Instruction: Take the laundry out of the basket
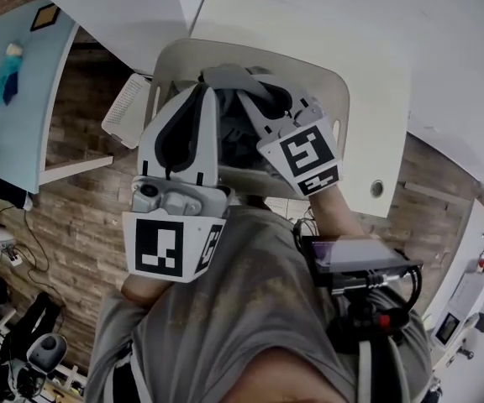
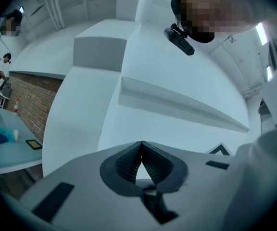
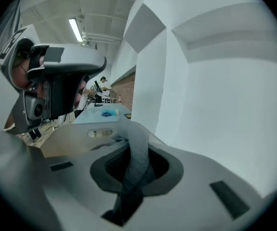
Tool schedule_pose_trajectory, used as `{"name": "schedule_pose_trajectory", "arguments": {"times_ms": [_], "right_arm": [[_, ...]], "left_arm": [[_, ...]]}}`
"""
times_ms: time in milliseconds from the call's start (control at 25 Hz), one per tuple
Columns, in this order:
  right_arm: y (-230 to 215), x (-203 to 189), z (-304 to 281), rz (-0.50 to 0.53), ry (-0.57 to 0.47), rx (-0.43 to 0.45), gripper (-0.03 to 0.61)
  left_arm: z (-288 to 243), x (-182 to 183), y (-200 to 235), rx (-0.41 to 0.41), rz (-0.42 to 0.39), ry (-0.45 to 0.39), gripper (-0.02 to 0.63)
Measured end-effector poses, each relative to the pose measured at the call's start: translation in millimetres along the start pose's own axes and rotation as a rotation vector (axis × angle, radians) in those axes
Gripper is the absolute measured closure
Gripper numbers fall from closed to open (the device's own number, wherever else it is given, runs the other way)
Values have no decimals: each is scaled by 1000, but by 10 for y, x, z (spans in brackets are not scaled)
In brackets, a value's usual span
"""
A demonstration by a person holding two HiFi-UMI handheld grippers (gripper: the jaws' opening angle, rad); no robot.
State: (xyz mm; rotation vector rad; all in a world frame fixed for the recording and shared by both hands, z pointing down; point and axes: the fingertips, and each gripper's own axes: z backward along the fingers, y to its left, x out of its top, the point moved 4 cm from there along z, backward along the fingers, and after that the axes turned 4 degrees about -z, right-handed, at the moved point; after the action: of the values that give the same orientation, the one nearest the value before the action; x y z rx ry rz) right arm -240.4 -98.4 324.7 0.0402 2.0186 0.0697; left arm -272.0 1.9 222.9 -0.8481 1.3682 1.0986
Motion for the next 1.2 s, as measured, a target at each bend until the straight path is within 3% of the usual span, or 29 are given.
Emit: {"name": "schedule_pose_trajectory", "arguments": {"times_ms": [440,640,920,1200], "right_arm": [[-175,645,555,82,-222,-8,537],[-316,972,878,113,-317,-52,537],[-501,1396,1528,128,-433,-166,537],[-760,1545,2420,164,-541,-346,537]], "left_arm": [[187,341,-453,62,-80,-126,606],[271,453,-569,75,-109,-167,604],[266,479,-769,25,-116,-181,604],[59,426,-1162,-119,-101,-172,604]]}}
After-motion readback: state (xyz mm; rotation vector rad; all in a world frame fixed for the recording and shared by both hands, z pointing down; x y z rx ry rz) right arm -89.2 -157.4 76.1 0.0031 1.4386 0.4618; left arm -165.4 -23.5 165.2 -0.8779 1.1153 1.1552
